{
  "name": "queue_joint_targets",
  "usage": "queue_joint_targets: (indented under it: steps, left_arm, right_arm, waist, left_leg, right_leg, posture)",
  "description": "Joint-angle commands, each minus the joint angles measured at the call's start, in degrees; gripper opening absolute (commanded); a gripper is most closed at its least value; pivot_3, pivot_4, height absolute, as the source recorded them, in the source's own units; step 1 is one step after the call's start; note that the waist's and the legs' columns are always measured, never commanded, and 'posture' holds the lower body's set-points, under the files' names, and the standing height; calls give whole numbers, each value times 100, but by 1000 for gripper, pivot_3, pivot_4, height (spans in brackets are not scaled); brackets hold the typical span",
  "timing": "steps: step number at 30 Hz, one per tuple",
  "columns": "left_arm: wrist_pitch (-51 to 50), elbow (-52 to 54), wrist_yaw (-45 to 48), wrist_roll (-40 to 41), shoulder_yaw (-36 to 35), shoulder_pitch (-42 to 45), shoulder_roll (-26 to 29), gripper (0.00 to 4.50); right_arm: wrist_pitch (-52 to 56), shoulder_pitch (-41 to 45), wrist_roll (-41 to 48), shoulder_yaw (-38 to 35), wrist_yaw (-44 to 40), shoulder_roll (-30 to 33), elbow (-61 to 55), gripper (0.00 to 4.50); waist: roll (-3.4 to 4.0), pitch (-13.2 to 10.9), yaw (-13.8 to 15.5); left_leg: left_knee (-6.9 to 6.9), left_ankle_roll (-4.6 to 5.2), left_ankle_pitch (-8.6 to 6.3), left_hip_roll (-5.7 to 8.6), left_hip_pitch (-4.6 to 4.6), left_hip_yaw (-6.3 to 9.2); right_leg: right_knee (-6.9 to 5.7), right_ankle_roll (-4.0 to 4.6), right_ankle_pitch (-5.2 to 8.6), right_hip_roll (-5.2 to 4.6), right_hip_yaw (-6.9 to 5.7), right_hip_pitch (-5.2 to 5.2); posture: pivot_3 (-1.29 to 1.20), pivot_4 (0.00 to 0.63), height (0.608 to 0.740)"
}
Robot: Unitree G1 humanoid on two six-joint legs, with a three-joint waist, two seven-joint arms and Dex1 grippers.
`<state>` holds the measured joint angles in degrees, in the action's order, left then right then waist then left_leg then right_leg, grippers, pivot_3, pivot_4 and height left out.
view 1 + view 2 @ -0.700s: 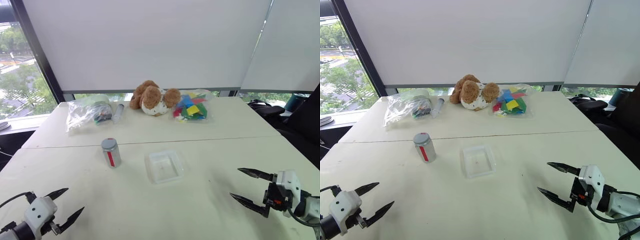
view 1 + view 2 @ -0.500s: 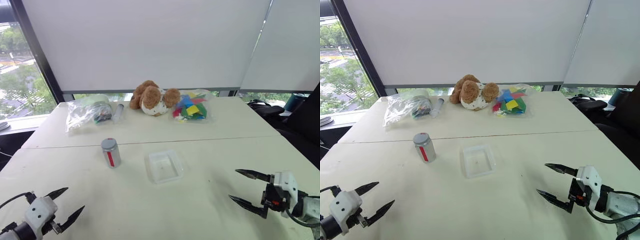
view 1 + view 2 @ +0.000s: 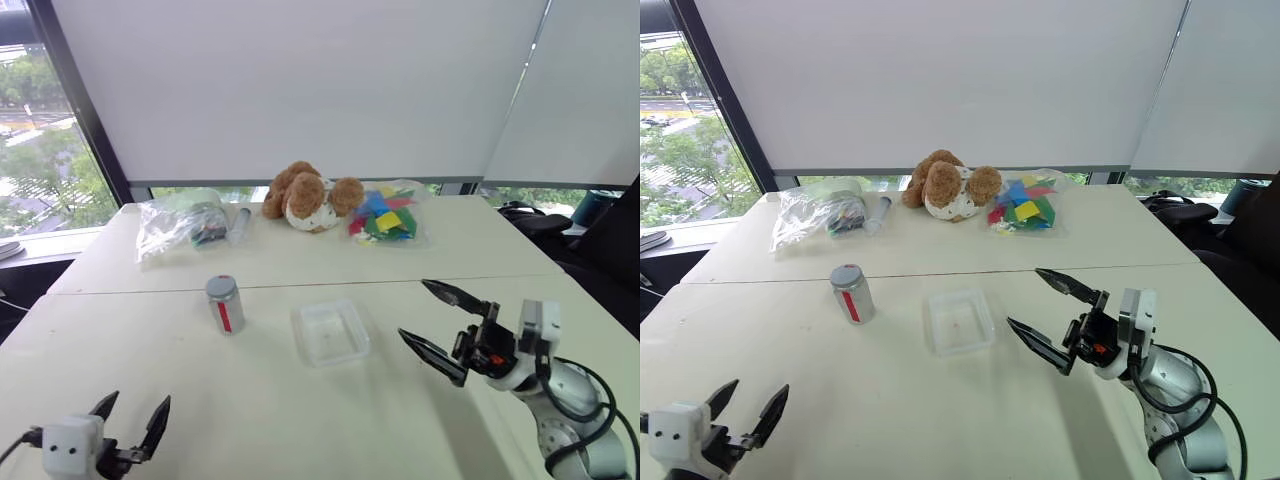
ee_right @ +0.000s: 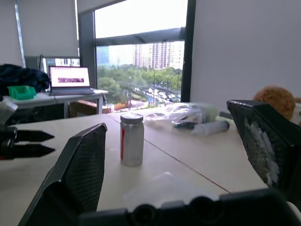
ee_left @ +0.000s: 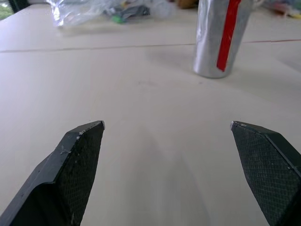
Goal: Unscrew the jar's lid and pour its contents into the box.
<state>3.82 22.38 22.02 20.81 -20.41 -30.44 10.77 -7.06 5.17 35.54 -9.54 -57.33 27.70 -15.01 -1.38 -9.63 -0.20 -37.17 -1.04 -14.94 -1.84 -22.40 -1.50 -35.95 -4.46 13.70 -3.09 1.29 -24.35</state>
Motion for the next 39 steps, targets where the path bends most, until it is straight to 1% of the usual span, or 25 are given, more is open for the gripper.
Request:
queue_joint_targets:
  steps: [1, 6, 9, 11, 14, 19, 26, 33, 38, 39]
  left_arm:
    - [-306, 563, -742, -707, 468, 467, -186, 4429]
    - [-1153, 686, -1562, -1346, 1082, 1360, -494, 4429]
    - [-1366, 478, -1879, -1804, 1419, 1903, -565, 4429]
    - [-1393, 236, -2123, -2051, 1525, 2248, -638, 4429]
    - [-1301, -183, -2318, -2212, 1622, 2714, -742, 4429]
    - [-1128, -653, -2618, -2507, 1699, 3175, -802, 4429]
    - [-773, -1306, -2839, -2588, 1702, 3673, -895, 4429]
    - [-529, -2135, -3035, -2565, 1621, 4327, -927, 4429]
    - [-434, -2337, -3136, -2532, 1600, 4403, -948, 4429]
    - [-409, -2378, -3121, -2533, 1609, 4411, -925, 3914]
  right_arm:
    - [-71, 119, -80, 0, -27, 23, -34, 4500]
    - [-25, 253, -95, -30, -130, 116, 127, 4500]
    - [8, 290, -93, -66, -210, 186, 188, 4500]
    - [7, 282, -79, -91, -283, 217, 244, 4500]
    - [-29, 223, -62, -118, -387, 246, 295, 4500]
    - [-56, 94, -60, -171, -437, 242, 259, 4500]
    - [-114, -148, -73, -167, -421, 195, 137, 4500]
    - [98, -158, -79, -18, -161, 183, -219, 4500]
    - [247, -59, -80, 7, 5, 201, -295, 4500]
    - [269, -31, -84, 11, 27, 201, -281, 4500]
  waist:
    - [0, 0, 5]
    - [1, 1, -15]
    - [1, 1, -42]
    - [3, 2, -38]
    - [3, 3, -39]
    - [3, 3, -36]
    - [3, 2, -16]
    - [3, 2, -25]
    - [3, 3, -28]
    - [3, 3, -27]
  left_leg:
    - [0, 0, 0, 1, 0, 0]
    - [-6, 1, 1, 3, 0, 2]
    - [-4, 3, 0, 1, 0, 8]
    - [-3, 3, 0, 0, 2, 12]
    - [-4, 4, 0, 0, 4, 14]
    - [-4, 4, 1, 0, 3, 14]
    - [-8, 4, 1, 0, 2, 13]
    - [-6, 4, 1, 1, 3, 14]
    - [-7, 4, 1, 1, 2, 14]
    - [-7, 4, 1, 1, 3, 14]
  right_leg:
    - [0, 0, 0, 1, 0, 0]
    - [-5, 0, -2, 20, 4, 4]
    - [-8, -1, -2, 32, 6, 3]
    - [-12, -1, -2, 38, 5, 3]
    - [-15, 0, -3, 39, 5, 4]
    - [-15, -2, -3, 40, 5, 4]
    - [-16, -2, -4, 38, 5, 5]
    - [-16, -19, -14, 39, 5, 5]
    - [-16, -21, -14, 39, 5, 5]
    - [-16, -21, -14, 39, 5, 5]
  posture:
    - [0, 150, 740]
    - [0, 150, 740]
    - [0, 150, 740]
    - [0, 150, 740]
    - [0, 150, 740]
    - [0, 150, 740]
    - [0, 150, 740]
    - [0, 150, 740]
    - [0, 150, 740]
    - [0, 150, 740]
